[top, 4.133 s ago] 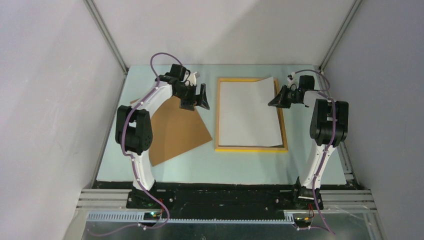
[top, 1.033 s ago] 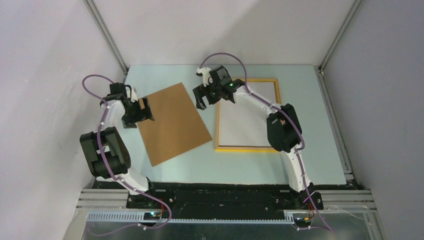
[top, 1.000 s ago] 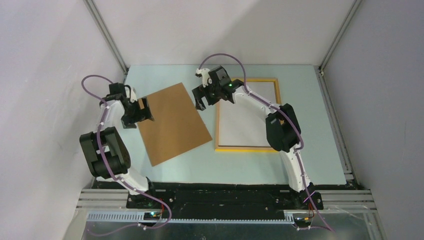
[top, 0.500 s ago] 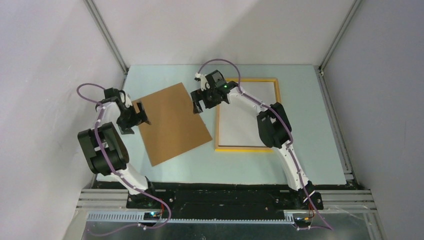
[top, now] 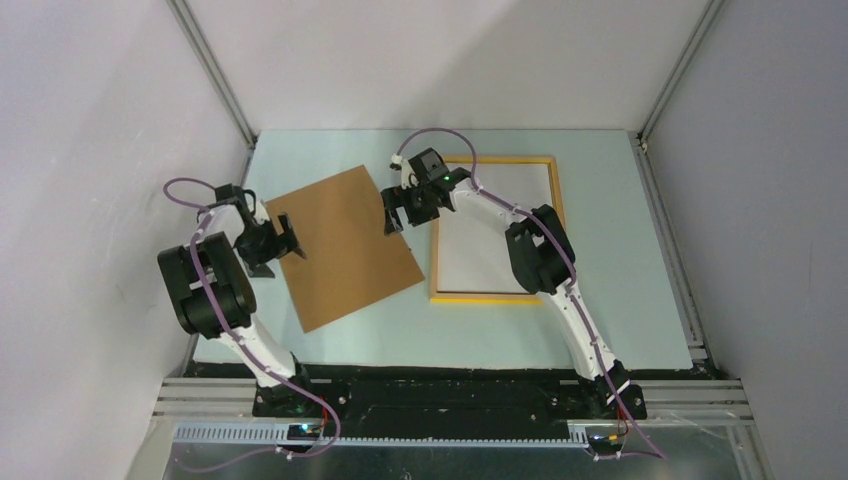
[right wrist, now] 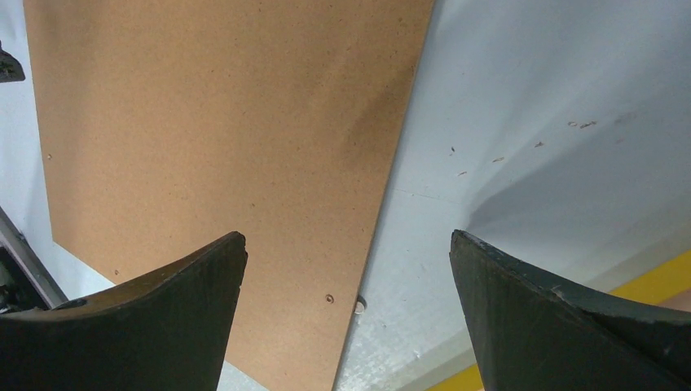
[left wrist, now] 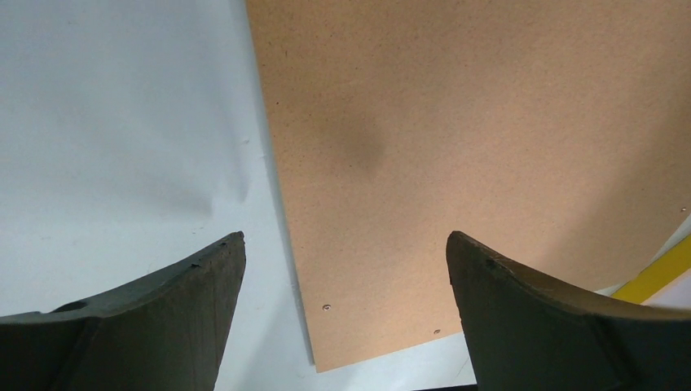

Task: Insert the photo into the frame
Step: Turn over the photo frame item at the center of the board.

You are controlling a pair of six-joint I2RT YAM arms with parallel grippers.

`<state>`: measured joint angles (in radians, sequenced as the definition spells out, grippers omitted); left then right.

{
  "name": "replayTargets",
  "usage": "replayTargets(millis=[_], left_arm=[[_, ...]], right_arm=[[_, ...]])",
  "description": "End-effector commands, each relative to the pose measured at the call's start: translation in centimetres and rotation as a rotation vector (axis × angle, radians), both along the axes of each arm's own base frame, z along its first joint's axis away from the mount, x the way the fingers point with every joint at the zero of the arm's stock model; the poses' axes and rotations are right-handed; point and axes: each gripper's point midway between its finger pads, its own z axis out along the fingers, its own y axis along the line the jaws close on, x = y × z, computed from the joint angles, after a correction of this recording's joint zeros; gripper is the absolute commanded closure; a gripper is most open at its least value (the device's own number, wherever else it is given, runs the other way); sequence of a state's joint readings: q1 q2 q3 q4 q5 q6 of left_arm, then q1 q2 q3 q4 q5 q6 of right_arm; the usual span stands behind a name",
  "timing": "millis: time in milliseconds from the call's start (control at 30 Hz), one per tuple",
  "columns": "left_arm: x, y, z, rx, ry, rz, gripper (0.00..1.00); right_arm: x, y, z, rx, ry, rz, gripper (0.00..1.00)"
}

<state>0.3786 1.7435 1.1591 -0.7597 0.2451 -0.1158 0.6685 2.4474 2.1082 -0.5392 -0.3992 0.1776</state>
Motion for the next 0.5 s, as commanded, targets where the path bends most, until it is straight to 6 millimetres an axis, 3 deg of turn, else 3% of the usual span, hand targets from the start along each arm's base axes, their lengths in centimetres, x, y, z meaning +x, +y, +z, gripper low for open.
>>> replayTargets(millis=[0, 467], left_arm=[[0.1, 0.7, -0.7, 0.015, 0.002, 0.027, 0.03], [0.3, -0.2, -2.8, -0.041, 0.008, 0.034, 0.07]], right_arm=[[0.5, 1.0, 1.1, 0.056, 0.015, -0.006, 0.01], [-0.8, 2.1, 0.0, 0.112, 0.125, 0.004, 0.01]])
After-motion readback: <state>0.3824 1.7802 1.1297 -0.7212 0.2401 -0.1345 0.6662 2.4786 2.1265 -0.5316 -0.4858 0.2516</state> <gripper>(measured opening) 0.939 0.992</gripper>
